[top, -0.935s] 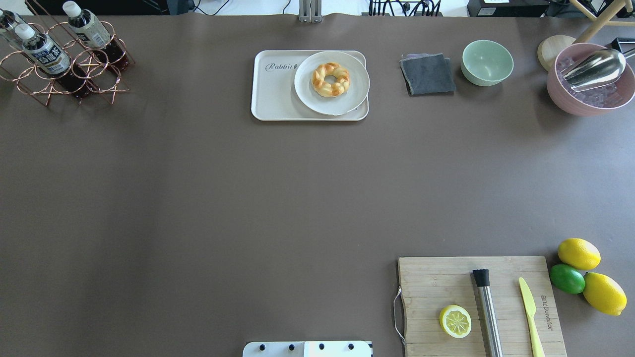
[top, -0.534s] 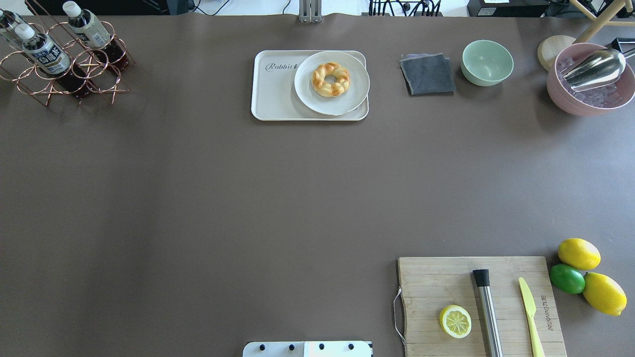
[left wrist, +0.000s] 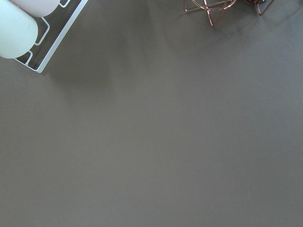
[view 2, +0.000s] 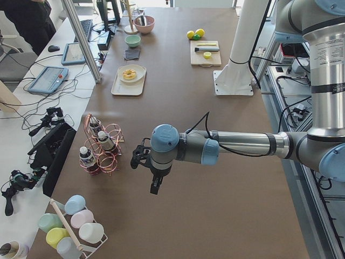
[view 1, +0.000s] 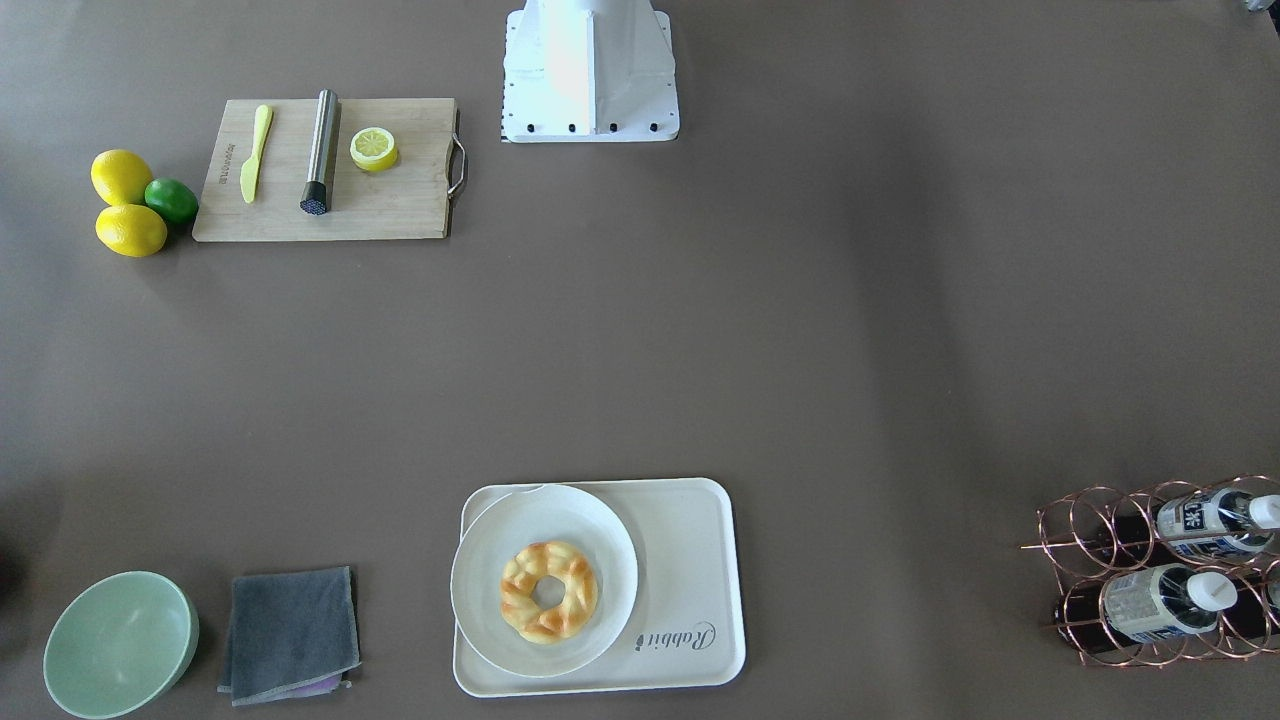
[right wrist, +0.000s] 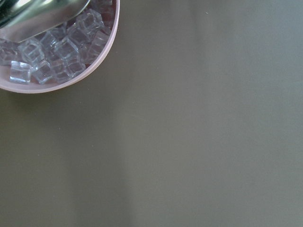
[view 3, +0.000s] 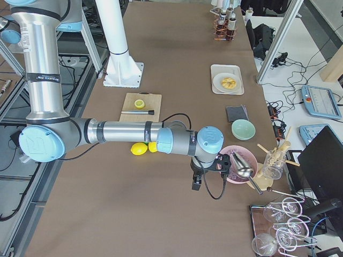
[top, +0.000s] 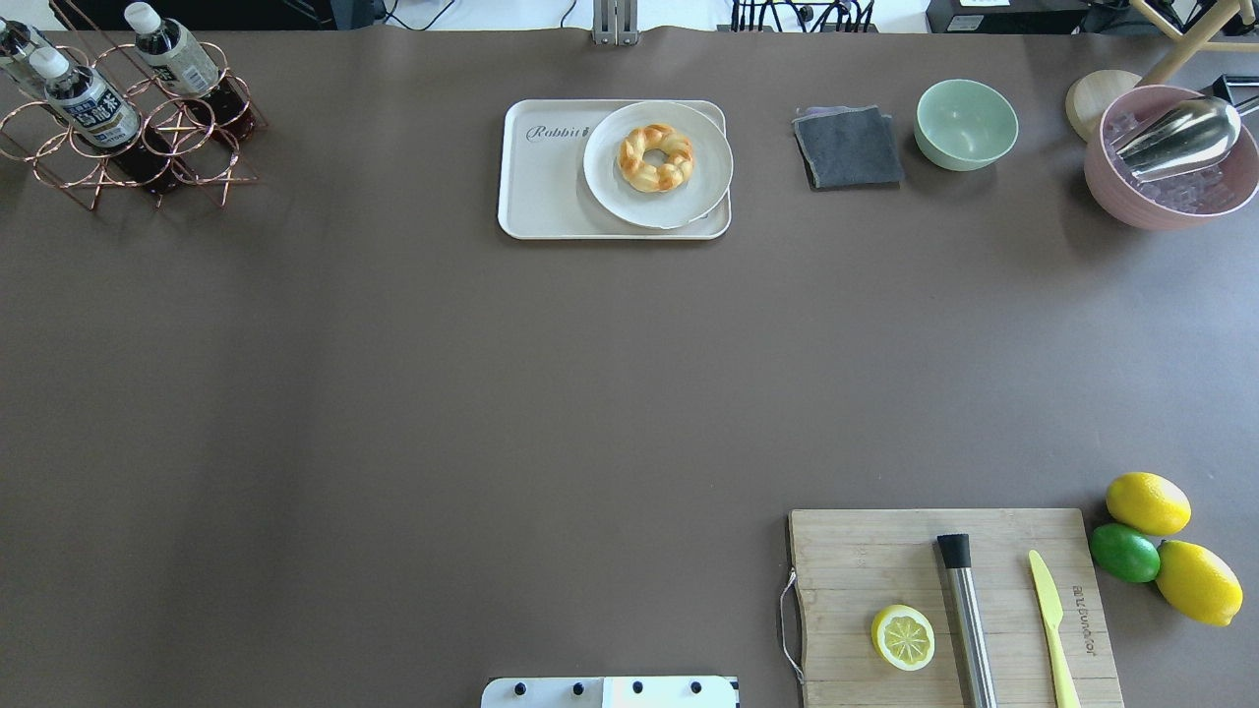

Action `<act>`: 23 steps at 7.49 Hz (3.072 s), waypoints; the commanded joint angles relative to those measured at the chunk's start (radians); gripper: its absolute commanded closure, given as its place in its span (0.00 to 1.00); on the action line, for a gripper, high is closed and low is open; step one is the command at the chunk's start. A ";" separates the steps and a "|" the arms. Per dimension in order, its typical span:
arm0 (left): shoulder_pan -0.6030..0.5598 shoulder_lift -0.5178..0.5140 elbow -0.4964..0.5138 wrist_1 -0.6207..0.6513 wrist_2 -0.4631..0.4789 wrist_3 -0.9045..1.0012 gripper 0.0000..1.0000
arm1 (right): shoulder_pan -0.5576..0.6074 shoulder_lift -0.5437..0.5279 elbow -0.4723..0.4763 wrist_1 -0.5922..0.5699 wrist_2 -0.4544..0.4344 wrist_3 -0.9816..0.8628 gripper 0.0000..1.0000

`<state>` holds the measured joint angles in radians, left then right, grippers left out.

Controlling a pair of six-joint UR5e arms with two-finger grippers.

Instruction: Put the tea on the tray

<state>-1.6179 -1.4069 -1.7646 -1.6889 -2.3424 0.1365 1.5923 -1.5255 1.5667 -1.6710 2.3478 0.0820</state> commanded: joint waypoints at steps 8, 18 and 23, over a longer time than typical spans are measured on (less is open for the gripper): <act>0.001 -0.003 -0.004 0.000 0.000 -0.002 0.02 | 0.000 -0.001 0.001 0.000 0.002 -0.001 0.00; 0.001 -0.047 -0.010 -0.009 -0.011 -0.003 0.02 | 0.003 0.008 0.021 0.000 0.002 0.004 0.00; 0.004 -0.096 -0.006 -0.300 -0.020 -0.041 0.02 | 0.003 0.013 0.021 -0.001 0.002 0.005 0.00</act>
<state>-1.6155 -1.5065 -1.7773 -1.8294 -2.3603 0.1192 1.5953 -1.5137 1.5878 -1.6712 2.3487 0.0873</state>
